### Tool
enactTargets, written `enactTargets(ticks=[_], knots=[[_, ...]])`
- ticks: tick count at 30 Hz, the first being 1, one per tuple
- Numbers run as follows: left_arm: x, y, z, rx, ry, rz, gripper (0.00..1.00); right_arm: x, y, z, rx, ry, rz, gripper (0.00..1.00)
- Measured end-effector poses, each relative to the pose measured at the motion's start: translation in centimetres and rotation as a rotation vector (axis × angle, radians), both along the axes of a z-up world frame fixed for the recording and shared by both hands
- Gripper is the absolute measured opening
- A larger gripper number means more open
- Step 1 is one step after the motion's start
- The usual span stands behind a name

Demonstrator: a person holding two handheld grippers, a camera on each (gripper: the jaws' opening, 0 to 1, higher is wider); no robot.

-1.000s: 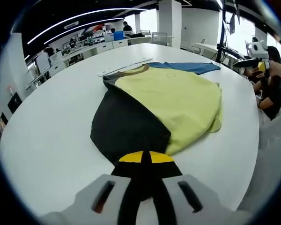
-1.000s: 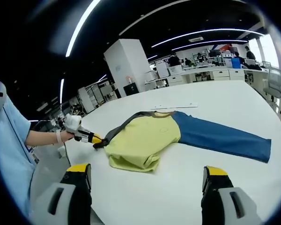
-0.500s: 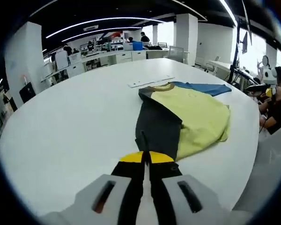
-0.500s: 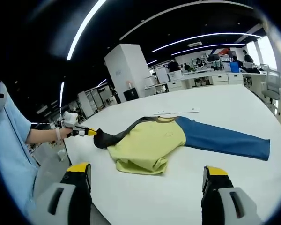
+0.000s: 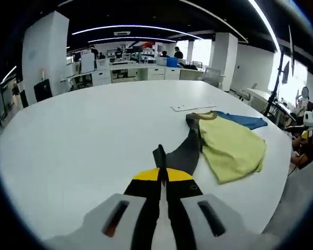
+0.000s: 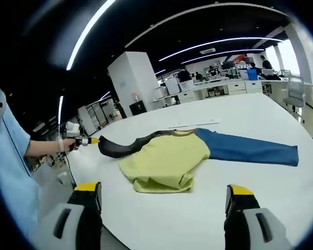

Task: Fold the garment on the visible template until the final outline fits inside the template.

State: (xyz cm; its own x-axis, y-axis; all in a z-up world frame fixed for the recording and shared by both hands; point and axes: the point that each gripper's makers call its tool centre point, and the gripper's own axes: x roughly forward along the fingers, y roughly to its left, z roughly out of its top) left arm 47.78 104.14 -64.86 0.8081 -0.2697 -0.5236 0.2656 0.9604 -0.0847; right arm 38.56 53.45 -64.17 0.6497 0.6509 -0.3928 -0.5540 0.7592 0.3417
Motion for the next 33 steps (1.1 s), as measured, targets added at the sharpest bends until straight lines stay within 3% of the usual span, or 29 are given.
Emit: enactTargets(ticks=[6, 21, 33], knots=[[1.4, 2.9, -0.4, 0.011, 0.001, 0.021, 0.0, 0.1, 1.1, -0.4, 0.005, 0.011, -0.028, 1.0], [4.5, 7.6, -5.2, 0.063, 0.099, 0.005, 0.0, -0.3, 2.5, -0.3, -0.021, 0.049, -0.109, 1.0], [7.1, 11.3, -7.7, 0.022, 0.142, 0.068, 0.0, 0.0, 3.6, 0.6, -0.059, 0.058, -0.139, 1.0]])
